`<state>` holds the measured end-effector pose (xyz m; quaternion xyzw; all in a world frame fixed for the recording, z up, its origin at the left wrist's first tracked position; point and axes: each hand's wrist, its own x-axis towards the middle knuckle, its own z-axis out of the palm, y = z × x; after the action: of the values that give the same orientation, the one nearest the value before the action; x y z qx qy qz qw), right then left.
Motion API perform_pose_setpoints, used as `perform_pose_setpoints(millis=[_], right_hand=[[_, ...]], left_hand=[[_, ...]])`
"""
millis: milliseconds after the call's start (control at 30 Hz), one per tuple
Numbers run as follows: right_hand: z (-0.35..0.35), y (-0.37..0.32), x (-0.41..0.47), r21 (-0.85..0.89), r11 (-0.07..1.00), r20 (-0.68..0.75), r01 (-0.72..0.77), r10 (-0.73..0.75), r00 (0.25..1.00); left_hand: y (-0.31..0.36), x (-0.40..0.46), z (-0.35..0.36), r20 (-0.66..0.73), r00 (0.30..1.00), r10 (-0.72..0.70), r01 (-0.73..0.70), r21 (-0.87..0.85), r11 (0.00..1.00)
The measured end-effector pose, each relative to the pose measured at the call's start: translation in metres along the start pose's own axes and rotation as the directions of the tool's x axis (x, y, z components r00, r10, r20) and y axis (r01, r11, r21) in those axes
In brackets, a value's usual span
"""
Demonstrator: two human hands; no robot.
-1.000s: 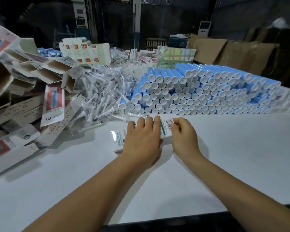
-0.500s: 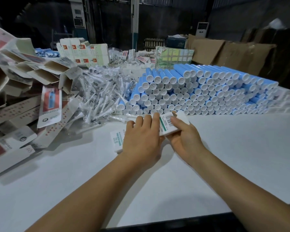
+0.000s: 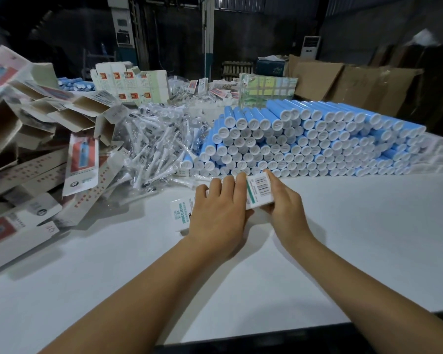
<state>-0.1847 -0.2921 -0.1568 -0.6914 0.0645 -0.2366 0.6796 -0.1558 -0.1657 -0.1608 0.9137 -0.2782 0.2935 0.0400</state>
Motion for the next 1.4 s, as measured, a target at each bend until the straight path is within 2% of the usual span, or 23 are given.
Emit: perform_pose_setpoints(millis=[33, 100, 367, 600, 767, 933, 1000, 1100, 1200, 1267, 1400], right_hand=[[-0.001, -0.001, 0.003, 0.134, 0.989, 0.005, -0.067, 0.067, 0.998], [-0.002, -0.002, 0.006, 0.211, 0.971, 0.022, -0.116, 0.114, 0.993], [-0.006, -0.005, 0.008, 0.228, 0.972, 0.027, -0.063, 0.058, 0.998], [-0.006, 0.003, 0.008, 0.064, 0.997, -0.017, 0.035, -0.034, 0.999], [-0.006, 0.008, 0.005, 0.059, 0.994, -0.021, 0.088, -0.087, 0.996], [0.000, 0.008, -0.004, -0.239, 0.950, 0.030, 0.201, -0.200, 0.979], [0.001, 0.008, -0.005, -0.304, 0.924, 0.040, 0.234, -0.233, 0.972], [0.000, 0.005, -0.003, -0.222, 0.958, 0.050, 0.183, -0.176, 0.983], [0.000, 0.004, -0.001, -0.190, 0.975, -0.025, 0.114, -0.121, 0.992], [0.002, 0.006, -0.003, -0.227, 0.966, -0.072, 0.125, -0.145, 0.987], [0.005, 0.008, -0.007, -0.387, 0.886, -0.085, 0.257, -0.312, 0.946]], left_hand=[[-0.002, 0.001, 0.000, 0.002, 1.000, -0.003, 0.003, -0.009, 1.000], [-0.004, 0.001, 0.000, -0.006, 1.000, -0.001, 0.001, -0.024, 1.000], [-0.007, 0.002, 0.004, -0.106, 0.994, 0.008, -0.016, -0.077, 0.997], [-0.009, 0.002, 0.003, -0.048, 0.998, 0.035, -0.039, -0.074, 0.997], [-0.006, 0.003, -0.002, -0.014, 0.999, 0.036, -0.037, -0.069, 0.997], [-0.005, 0.002, -0.001, 0.009, 1.000, 0.023, -0.023, -0.047, 0.999], [-0.006, 0.002, -0.002, 0.005, 1.000, 0.022, -0.022, -0.055, 0.998], [-0.007, 0.003, -0.001, 0.007, 1.000, 0.004, -0.004, -0.047, 0.999], [-0.008, 0.007, 0.003, 0.044, 0.997, -0.057, 0.058, -0.034, 0.998], [-0.007, 0.008, 0.004, 0.061, 0.995, -0.077, 0.079, -0.021, 0.997], [-0.003, 0.007, 0.001, 0.033, 0.997, -0.066, 0.067, -0.014, 0.998]])
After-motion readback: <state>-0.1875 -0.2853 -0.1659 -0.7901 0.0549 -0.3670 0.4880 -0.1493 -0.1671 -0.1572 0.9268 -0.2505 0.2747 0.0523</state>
